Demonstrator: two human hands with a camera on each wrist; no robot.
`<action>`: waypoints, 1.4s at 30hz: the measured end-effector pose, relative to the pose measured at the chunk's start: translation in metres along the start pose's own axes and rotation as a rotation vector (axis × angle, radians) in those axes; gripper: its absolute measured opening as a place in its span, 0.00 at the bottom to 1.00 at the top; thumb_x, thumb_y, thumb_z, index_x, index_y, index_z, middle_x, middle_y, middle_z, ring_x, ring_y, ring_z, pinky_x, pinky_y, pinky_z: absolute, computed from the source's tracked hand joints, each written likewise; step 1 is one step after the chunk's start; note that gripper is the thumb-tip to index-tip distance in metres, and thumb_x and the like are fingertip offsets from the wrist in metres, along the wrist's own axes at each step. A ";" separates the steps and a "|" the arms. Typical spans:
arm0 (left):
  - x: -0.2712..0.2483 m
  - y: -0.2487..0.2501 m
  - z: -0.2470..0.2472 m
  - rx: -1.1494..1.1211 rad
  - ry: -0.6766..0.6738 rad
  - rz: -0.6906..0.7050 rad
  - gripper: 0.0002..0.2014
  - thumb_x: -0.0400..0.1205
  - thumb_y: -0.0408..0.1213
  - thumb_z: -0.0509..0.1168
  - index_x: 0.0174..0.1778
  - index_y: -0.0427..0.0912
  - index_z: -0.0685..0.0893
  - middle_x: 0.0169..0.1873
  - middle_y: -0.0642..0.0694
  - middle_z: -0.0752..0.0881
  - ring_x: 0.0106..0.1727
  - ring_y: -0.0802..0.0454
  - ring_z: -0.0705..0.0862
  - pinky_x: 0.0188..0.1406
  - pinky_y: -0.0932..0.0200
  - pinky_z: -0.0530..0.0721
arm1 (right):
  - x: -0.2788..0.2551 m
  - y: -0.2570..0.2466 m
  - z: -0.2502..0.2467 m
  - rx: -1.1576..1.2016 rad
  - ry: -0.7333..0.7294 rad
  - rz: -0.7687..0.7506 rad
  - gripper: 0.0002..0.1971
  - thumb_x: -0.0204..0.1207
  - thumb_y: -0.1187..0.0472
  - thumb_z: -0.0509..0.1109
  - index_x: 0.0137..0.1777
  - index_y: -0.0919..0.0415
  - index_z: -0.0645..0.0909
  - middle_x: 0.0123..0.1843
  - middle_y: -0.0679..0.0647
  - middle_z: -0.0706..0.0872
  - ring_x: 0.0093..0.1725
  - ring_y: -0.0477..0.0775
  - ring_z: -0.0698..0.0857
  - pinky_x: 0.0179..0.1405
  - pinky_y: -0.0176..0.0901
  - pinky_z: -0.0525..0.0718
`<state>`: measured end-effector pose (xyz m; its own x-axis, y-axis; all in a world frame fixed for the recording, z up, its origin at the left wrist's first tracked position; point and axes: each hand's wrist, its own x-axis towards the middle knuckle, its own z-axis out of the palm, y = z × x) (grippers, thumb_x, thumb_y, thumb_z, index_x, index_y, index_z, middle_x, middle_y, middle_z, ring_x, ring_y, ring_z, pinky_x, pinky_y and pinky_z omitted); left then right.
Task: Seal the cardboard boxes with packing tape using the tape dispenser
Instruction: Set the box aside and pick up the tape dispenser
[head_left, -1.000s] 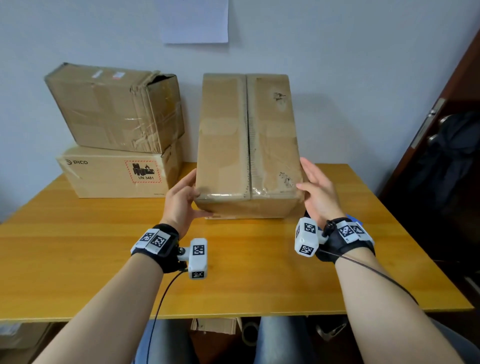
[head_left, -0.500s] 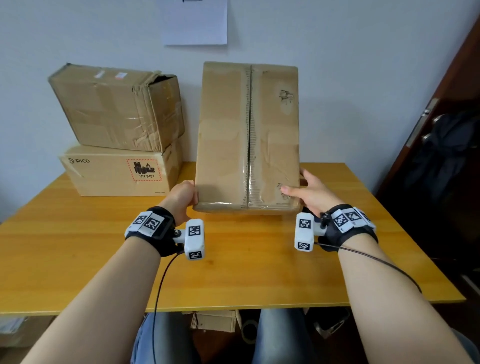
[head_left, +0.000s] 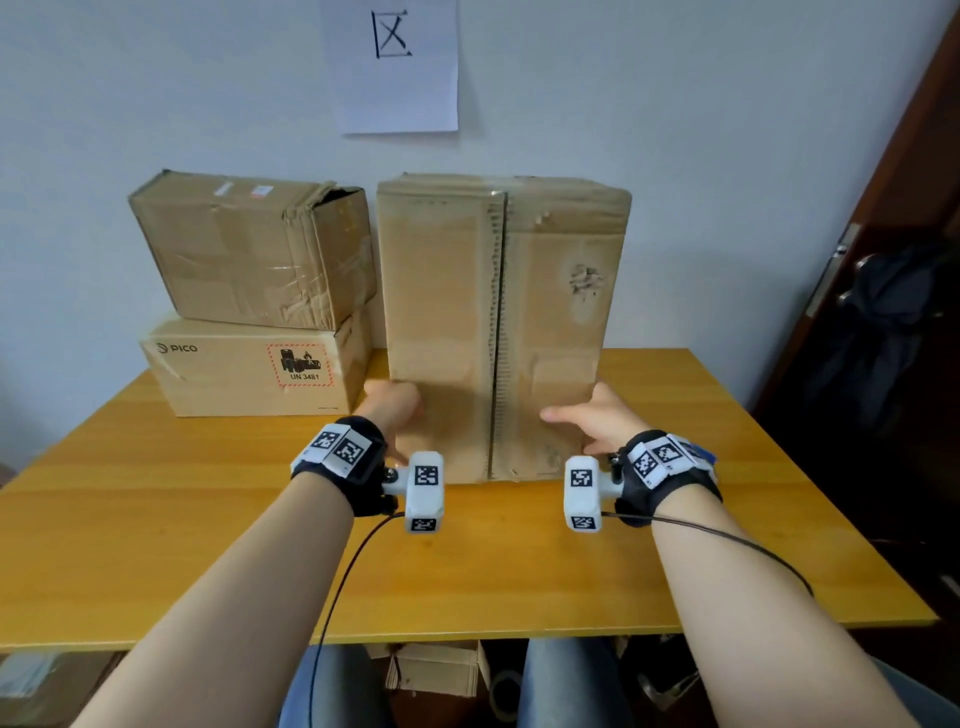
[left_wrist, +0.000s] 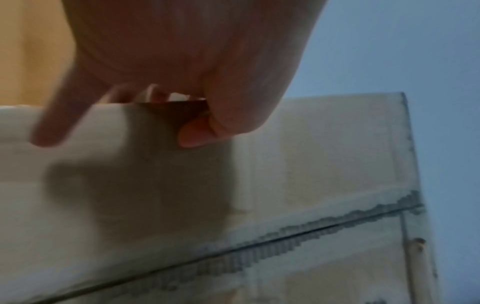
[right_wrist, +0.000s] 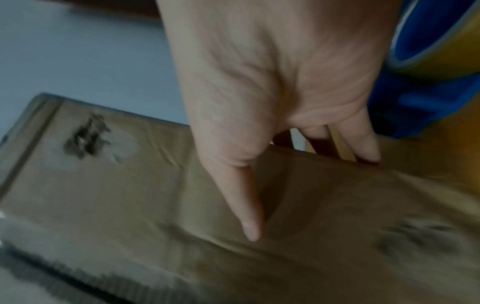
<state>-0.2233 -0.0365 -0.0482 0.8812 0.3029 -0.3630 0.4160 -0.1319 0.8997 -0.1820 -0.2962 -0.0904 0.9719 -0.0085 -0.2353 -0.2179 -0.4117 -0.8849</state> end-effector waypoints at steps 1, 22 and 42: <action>-0.005 0.011 0.000 -0.077 0.015 0.045 0.27 0.82 0.23 0.55 0.79 0.36 0.63 0.71 0.36 0.74 0.68 0.29 0.75 0.54 0.21 0.83 | -0.003 -0.009 -0.002 0.057 0.010 -0.039 0.34 0.67 0.56 0.86 0.70 0.51 0.73 0.58 0.42 0.83 0.64 0.53 0.79 0.58 0.58 0.78; -0.035 0.133 -0.007 -0.127 0.139 0.750 0.40 0.69 0.79 0.56 0.69 0.57 0.71 0.69 0.52 0.70 0.69 0.50 0.72 0.73 0.34 0.74 | -0.042 -0.107 -0.057 0.699 -0.042 0.039 0.41 0.70 0.19 0.60 0.68 0.53 0.77 0.60 0.66 0.87 0.60 0.75 0.84 0.50 0.85 0.82; -0.018 0.109 0.043 0.209 0.171 1.064 0.33 0.76 0.52 0.75 0.78 0.58 0.73 0.68 0.48 0.69 0.72 0.47 0.68 0.73 0.54 0.68 | -0.062 -0.079 -0.072 0.371 0.142 0.017 0.56 0.53 0.29 0.84 0.82 0.37 0.63 0.72 0.52 0.78 0.65 0.63 0.82 0.59 0.71 0.85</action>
<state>-0.1842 -0.0973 0.0458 0.7762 0.0638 0.6273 -0.4944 -0.5560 0.6682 -0.2182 -0.3291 0.0232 0.9649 -0.1488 -0.2163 -0.2263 -0.0536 -0.9726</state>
